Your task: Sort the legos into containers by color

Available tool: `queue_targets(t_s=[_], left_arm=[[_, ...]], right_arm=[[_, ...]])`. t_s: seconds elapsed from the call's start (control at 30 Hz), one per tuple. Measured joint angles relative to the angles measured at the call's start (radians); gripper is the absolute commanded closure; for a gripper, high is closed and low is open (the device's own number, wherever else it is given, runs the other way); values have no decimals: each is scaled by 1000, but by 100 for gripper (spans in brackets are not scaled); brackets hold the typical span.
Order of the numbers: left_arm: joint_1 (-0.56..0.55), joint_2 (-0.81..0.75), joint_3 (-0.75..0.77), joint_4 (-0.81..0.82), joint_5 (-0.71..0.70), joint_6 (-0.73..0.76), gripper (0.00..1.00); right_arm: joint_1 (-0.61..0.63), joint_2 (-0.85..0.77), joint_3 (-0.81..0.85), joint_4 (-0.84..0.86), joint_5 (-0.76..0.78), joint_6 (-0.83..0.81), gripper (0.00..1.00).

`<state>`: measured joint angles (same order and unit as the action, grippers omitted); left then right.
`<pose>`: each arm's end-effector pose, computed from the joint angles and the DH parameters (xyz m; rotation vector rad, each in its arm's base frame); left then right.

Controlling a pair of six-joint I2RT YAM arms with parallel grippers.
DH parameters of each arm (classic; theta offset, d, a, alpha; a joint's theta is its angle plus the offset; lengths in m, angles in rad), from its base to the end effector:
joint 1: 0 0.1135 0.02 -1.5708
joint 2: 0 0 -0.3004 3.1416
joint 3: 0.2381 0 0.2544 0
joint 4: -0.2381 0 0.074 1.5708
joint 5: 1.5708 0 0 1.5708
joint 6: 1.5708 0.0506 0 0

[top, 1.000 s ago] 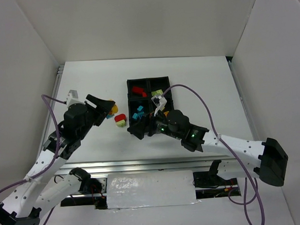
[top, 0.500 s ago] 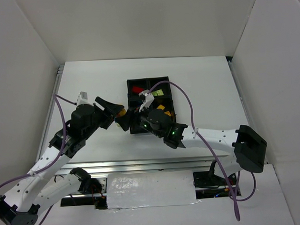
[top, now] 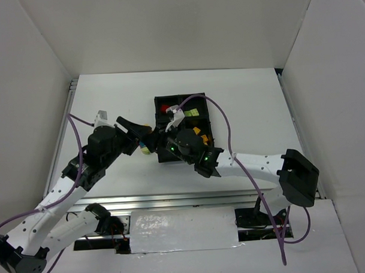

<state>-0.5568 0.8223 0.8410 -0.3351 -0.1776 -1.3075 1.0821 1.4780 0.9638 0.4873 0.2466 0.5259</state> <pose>0.1569 -0.0872 0.3597 -0.8680 1.8447 -1.0760 0.1799 0.3120 0.3399 -0.2675 1.6787 1.0380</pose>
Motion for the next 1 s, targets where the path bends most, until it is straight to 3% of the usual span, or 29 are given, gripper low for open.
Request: queue_targets(t_s=[0.03, 0.1, 0.2, 0.33, 0.5, 0.63, 0.8, 1.0], left_arm=[[0, 0, 0, 1, 0, 2, 25], [0, 0, 0, 6, 1, 17, 1], [-4, 6, 8, 13, 33, 64, 1], [-5, 57, 86, -16, 86, 245, 0], [-5, -32, 92, 62, 167, 479, 0], [-5, -154, 6, 198, 369, 604, 2], [-8, -129, -76, 381, 599, 625, 9], [-11, -74, -137, 510, 750, 586, 16]], right_arm=[[0, 0, 0, 0, 2, 0, 100], [0, 0, 0, 1, 3, -1, 100], [-7, -5, -14, 6, -2, -3, 100], [-69, -65, -74, 1, -89, 48, 100], [-293, -263, -225, -22, -330, 127, 100], [-382, -432, -285, -51, -554, 163, 100], [-393, -562, -319, 25, -790, 227, 100], [-393, -591, -355, 100, -913, 285, 100]])
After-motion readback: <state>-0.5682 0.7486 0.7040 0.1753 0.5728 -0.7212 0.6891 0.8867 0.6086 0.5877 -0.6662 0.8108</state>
